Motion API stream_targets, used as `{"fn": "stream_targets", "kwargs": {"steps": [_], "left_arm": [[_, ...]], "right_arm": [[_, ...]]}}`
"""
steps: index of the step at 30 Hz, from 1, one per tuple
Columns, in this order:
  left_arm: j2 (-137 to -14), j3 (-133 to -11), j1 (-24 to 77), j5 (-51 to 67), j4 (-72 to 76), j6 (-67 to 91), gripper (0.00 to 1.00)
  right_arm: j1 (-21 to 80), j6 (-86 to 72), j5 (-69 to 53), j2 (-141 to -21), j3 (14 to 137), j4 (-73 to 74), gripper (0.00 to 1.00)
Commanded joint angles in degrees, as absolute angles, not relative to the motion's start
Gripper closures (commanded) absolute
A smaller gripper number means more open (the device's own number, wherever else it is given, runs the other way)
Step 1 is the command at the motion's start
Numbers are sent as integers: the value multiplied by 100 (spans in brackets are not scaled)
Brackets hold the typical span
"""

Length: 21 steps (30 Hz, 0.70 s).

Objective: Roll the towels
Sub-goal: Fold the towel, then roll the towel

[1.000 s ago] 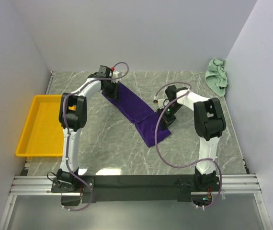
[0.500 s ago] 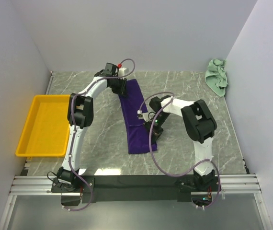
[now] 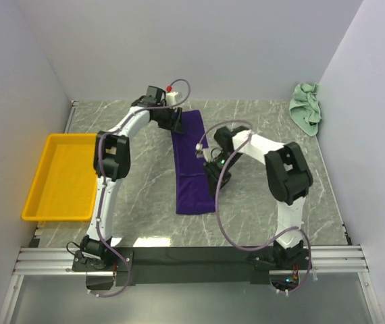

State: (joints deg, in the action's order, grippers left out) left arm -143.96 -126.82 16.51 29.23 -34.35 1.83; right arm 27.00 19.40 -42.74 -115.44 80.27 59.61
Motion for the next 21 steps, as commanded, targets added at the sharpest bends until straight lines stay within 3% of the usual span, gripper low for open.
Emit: {"fn": "stream_targets", "kwargs": {"steps": [1,10,15,21], "left_arm": [[-12907,-12221,1433,2963,-3533,-359,35],[-9161,-8107,1739,2489,-3270,-2248,37],[-7413,-6052,3039,1487,-2814,-3374,36],[-7092,-5029,4823,1037,-2470,-3182,32]], "right_arm": [[2330,1943,-4192,-10942,8568,6161,67],[2013,1223,-4114,-11601,9703,5836,66],[2013,958,-4298,-12032,10080,5678,66],[2215,721,-3990,-12453,10247,5247,67]]}}
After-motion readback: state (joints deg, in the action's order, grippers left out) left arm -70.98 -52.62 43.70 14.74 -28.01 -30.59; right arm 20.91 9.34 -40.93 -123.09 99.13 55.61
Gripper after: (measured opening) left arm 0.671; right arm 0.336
